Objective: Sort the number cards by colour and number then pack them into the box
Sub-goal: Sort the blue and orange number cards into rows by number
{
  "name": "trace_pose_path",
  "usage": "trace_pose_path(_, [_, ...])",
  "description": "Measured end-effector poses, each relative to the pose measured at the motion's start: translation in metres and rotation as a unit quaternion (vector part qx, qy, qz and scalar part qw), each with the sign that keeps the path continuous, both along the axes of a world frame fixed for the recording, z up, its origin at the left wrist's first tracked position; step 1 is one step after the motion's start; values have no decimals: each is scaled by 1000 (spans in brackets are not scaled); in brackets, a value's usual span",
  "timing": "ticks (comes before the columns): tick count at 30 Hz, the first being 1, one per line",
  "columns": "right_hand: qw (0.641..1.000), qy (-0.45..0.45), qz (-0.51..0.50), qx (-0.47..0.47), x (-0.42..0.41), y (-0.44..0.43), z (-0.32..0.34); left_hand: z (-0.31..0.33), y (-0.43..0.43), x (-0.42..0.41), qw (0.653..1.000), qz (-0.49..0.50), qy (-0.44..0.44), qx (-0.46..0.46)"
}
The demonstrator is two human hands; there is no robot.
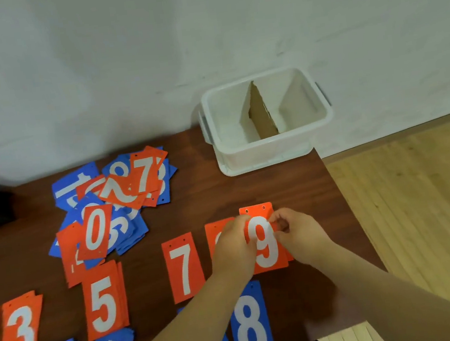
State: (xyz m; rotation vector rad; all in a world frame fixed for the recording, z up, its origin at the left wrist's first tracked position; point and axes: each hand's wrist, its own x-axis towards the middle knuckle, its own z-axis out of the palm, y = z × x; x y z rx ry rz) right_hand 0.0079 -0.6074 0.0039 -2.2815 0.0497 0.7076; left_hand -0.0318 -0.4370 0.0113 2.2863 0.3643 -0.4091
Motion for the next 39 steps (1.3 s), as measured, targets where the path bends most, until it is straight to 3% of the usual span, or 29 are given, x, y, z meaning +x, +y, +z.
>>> trace_pose_path(3, [998, 7, 46, -52, 10, -8, -24, -24, -18, 13, 996, -56, 16, 66])
trace_pose_path(8, [978, -65, 122, -156, 11, -15, -43, -46, -23, 16, 975, -90, -9, 201])
trace_pose_path(12, [974, -43, 146, -170, 15, -15, -33, -41, -16, 12, 973, -106, 20, 204])
trace_pose_path(15, [979, -25, 140, -144, 24, -5, -13, -25, 3, 5, 981, -63, 27, 184])
trace_pose_path(24, [966, -133, 223, 11, 47, 122, 55, 34, 184, -59, 958, 148, 31, 242])
trace_pose_path(32, [962, -127, 240, -4, 48, 246, 50, 32, 336, -88, 944, 258, 21, 205])
trace_pose_path(39, [974, -99, 191, -72, 75, 320, 22, -1, 437, -49, 955, 249, 13, 158])
